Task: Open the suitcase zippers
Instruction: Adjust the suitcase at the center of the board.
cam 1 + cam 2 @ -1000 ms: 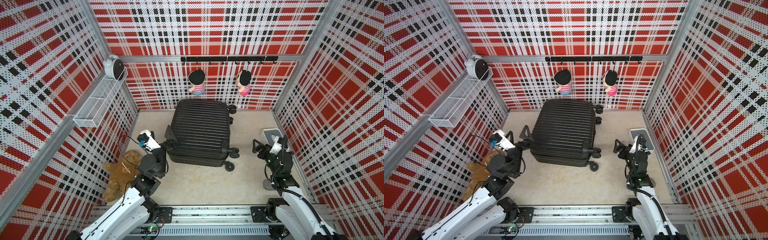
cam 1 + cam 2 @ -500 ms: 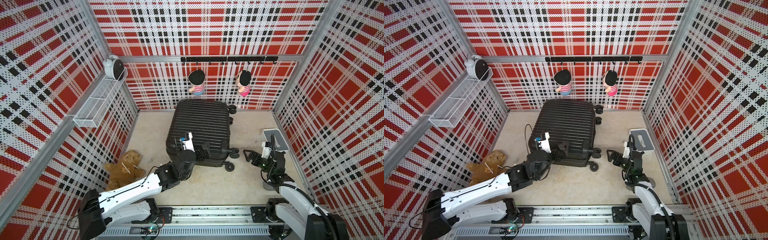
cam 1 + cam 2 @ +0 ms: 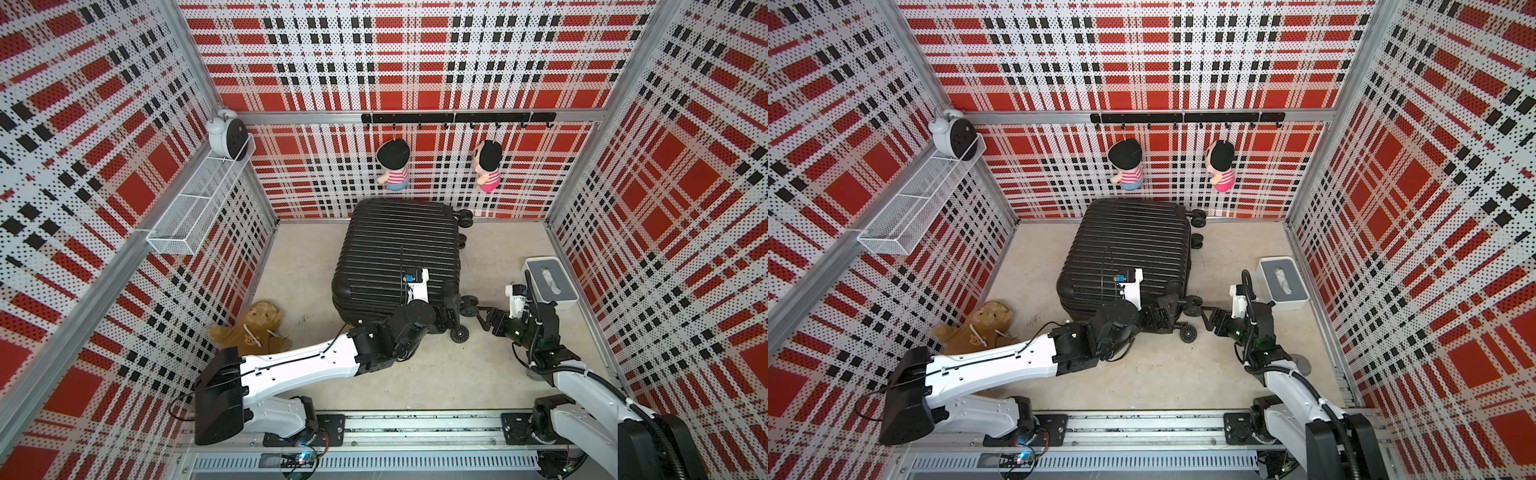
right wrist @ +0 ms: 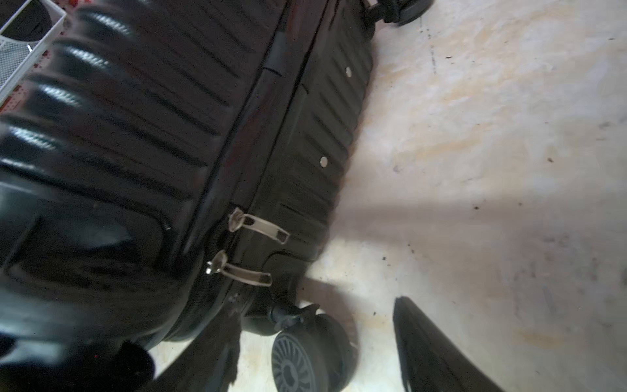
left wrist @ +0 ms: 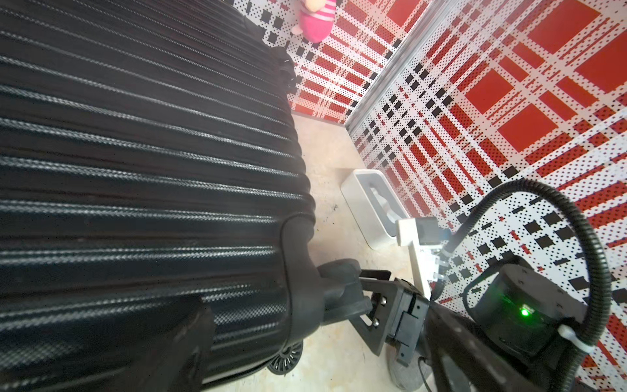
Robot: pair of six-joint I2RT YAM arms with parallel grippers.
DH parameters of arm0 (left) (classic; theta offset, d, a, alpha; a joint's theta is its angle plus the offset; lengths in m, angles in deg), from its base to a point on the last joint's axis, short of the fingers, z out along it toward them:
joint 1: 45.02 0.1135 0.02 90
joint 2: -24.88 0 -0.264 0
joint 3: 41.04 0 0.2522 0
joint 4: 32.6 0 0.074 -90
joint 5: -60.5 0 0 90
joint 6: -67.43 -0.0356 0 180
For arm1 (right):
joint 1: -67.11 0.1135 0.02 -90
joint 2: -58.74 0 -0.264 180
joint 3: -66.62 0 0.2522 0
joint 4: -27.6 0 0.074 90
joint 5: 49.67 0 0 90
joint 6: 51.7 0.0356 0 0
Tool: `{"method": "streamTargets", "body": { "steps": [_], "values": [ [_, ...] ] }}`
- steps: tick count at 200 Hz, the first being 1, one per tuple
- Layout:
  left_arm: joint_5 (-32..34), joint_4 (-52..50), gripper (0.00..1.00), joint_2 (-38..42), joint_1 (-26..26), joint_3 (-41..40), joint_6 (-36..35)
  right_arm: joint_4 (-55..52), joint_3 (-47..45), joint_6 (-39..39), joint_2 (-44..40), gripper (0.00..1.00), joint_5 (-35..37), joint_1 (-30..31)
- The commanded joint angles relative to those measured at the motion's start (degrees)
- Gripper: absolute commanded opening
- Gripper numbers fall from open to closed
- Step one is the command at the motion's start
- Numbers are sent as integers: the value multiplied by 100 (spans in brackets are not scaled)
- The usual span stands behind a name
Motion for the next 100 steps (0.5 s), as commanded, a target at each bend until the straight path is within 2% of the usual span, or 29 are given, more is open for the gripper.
{"method": "streamTargets", "body": {
  "steps": [1,36,85,100],
  "values": [
    [-12,-704,98,267,229,-102,-13,-144,403,-201,31,73,136,471],
    [-81,-1070,98,877,666,-140,-110,-445,1002,-449,396,73,626,1245],
    [64,-1413,98,1228,893,-351,-58,184,1761,-449,1630,72,861,2161],
    [43,-1460,98,1326,963,-462,-9,473,1665,-493,1834,74,916,2241]
  ]
}}
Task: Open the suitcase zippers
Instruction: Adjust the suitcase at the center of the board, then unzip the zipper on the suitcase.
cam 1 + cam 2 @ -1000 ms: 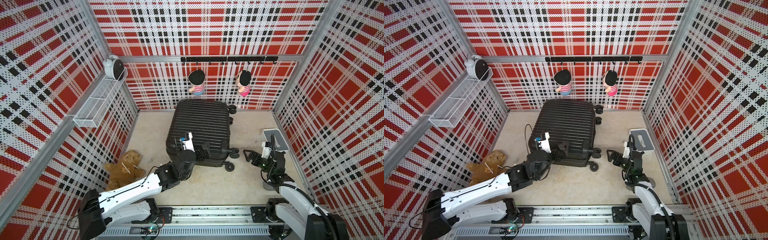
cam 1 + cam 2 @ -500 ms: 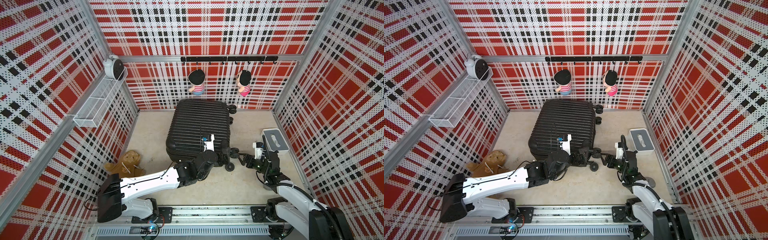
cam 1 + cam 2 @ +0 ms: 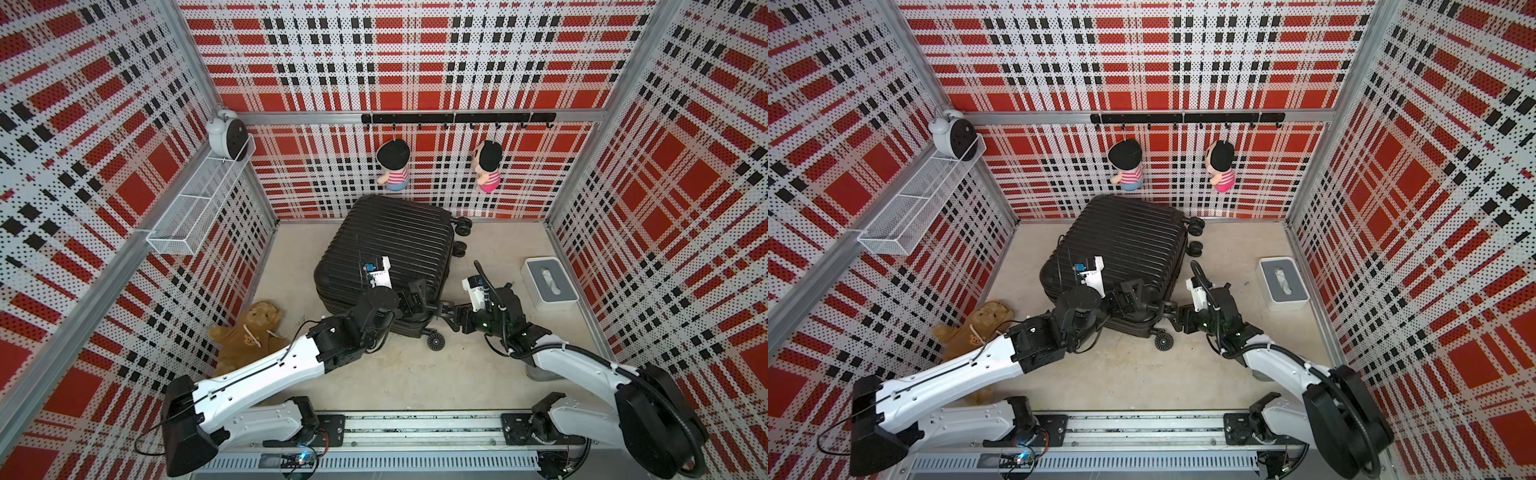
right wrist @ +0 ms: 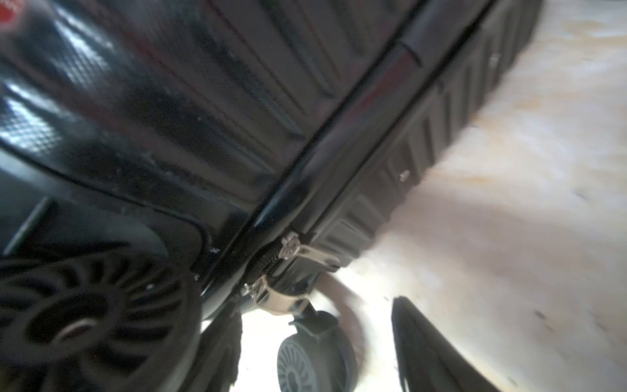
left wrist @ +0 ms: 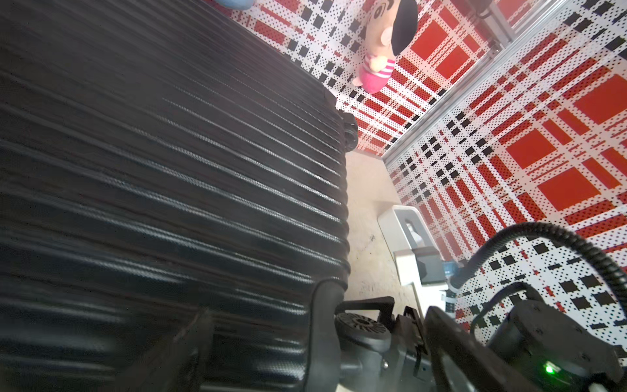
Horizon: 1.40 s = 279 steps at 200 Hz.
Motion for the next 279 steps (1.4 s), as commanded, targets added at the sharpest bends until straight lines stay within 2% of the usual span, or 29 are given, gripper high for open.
{"method": "streamTargets", "body": {
  "steps": [1,24,56,82,101,127,162,184,203,231,242,260,279],
  "values": [
    [58,-342,98,124,106,-233,13,895,125,-18,285,74,193,192],
    [-6,-408,98,380,290,-442,116,1787,-717,-353,-81,76,502,204],
    [-324,-458,98,668,771,-601,48,1910,-1244,-801,-605,83,878,239],
    [-444,-637,98,769,1351,-575,-152,2322,-1451,-1014,-488,79,822,433],
    [-692,-706,98,854,2004,-525,-385,2878,-1720,-1258,-387,71,1167,747],
    [-1220,-597,98,1003,3130,-478,-644,3687,-1977,-1376,-150,62,1325,845],
    [-1822,-255,98,1041,4546,-460,-879,4381,-1925,-1709,289,56,1512,1159],
    [-2288,-4,98,937,5153,-526,-874,4709,-1796,-1866,696,50,1432,1232],
    [-2570,131,98,832,5416,-616,-855,5147,-1761,-1920,1080,50,1372,1249],
    [-2614,181,98,798,5482,-727,-855,5586,-1686,-1939,1531,49,1274,1293],
    [-2602,181,98,804,5472,-725,-855,5730,-1664,-1922,1684,47,1261,1303],
    [-2564,173,98,816,5480,-724,-864,5944,-1605,-1896,1906,38,1107,1312],
    [-2527,163,98,813,5481,-727,-881,6152,-1572,-1870,2096,38,1028,1336]
  ]
}}
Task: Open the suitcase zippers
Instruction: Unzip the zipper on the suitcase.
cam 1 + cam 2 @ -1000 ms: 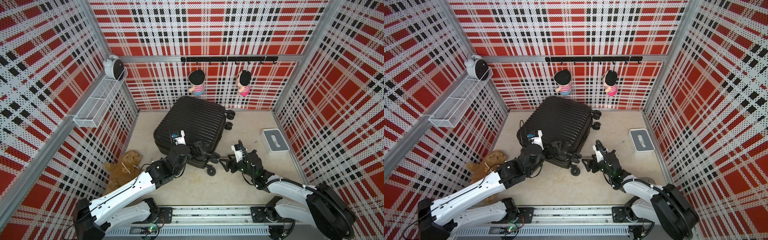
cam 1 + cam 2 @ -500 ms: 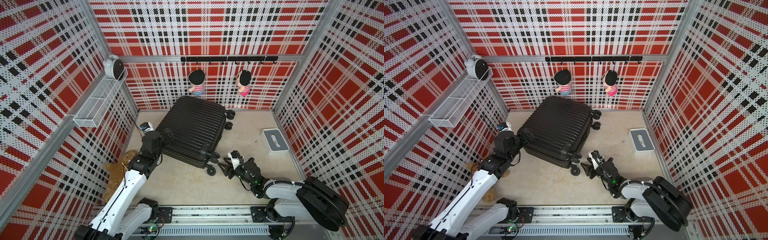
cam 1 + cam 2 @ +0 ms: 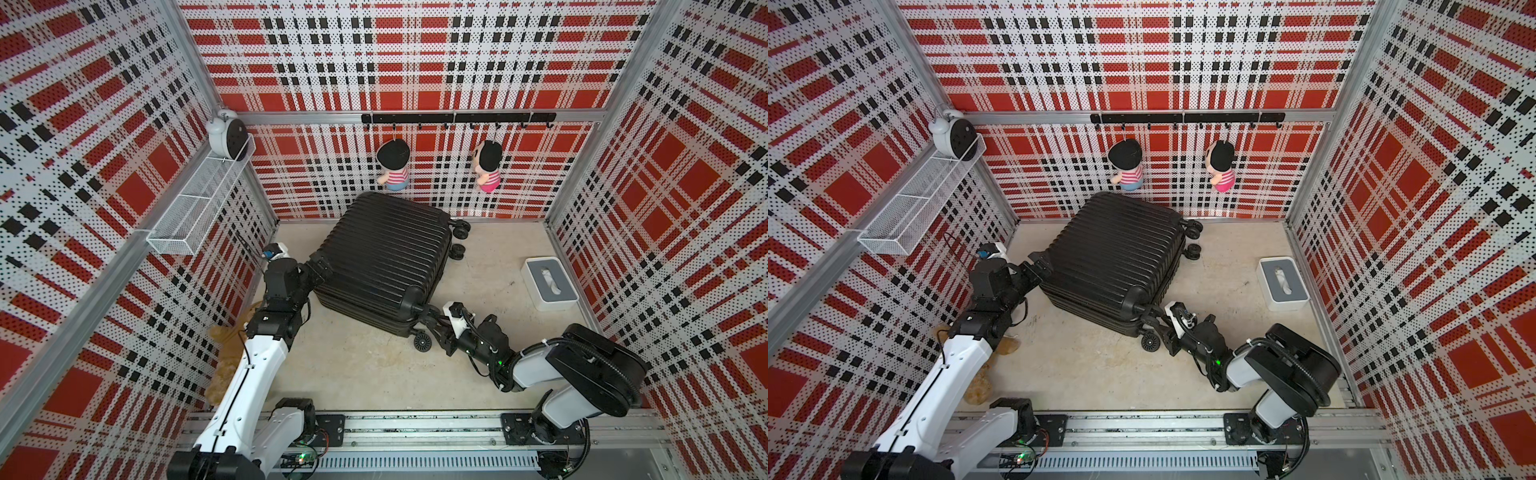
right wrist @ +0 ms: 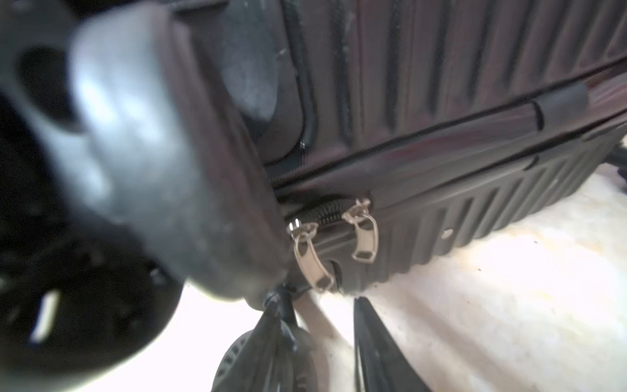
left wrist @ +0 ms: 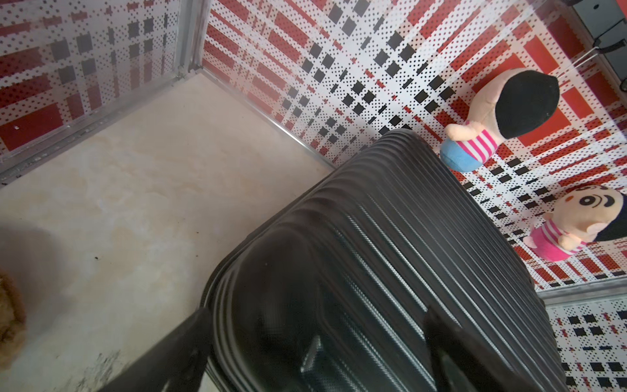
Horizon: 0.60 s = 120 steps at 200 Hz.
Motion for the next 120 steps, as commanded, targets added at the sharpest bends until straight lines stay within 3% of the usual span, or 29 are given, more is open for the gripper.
{"method": "streamTargets", "body": {
  "steps": [1,62,120],
  "values": [
    [-50,159,98,19,41,-50,-118,685,101,-66,216,38,-174,76],
    [13,136,98,11,49,-40,-127,740,304,-157,498,42,-71,105],
    [29,142,98,-33,93,-39,-136,862,452,-184,791,32,-16,111]
  ]
}}
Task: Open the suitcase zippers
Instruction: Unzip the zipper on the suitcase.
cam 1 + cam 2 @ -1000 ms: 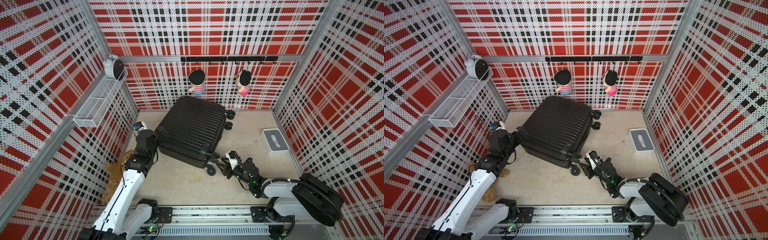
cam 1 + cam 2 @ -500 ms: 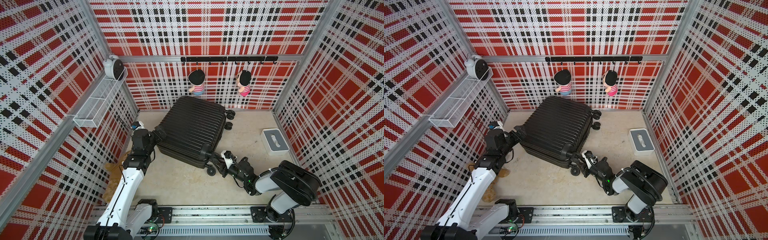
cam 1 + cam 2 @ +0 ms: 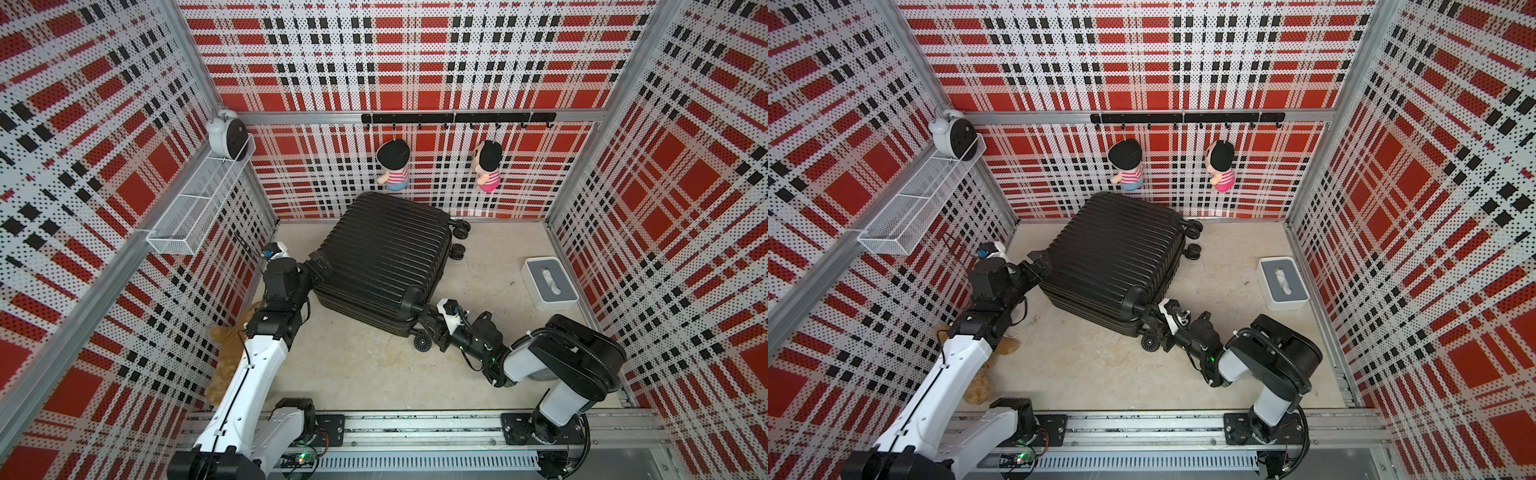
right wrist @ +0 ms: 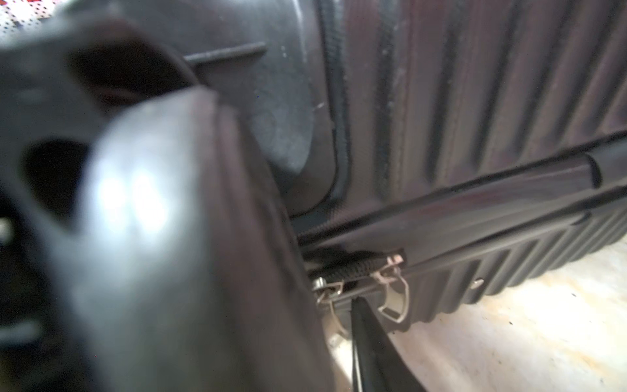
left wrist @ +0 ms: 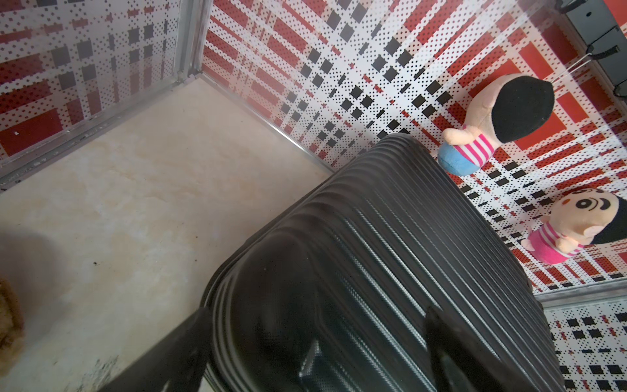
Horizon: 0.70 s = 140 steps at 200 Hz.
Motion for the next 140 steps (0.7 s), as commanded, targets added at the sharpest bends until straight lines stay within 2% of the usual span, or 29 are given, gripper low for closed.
{"method": "streamTargets", "body": {
  "steps": [1,58,140],
  "values": [
    [25,87,98,-28,72,-35,-121,191,135,-84,174,32,82,48],
    [34,96,98,-57,124,-32,-122,268,154,-127,293,22,223,45],
    [7,109,98,-81,152,-32,-130,422,-15,-154,342,26,464,42]
  ]
}}
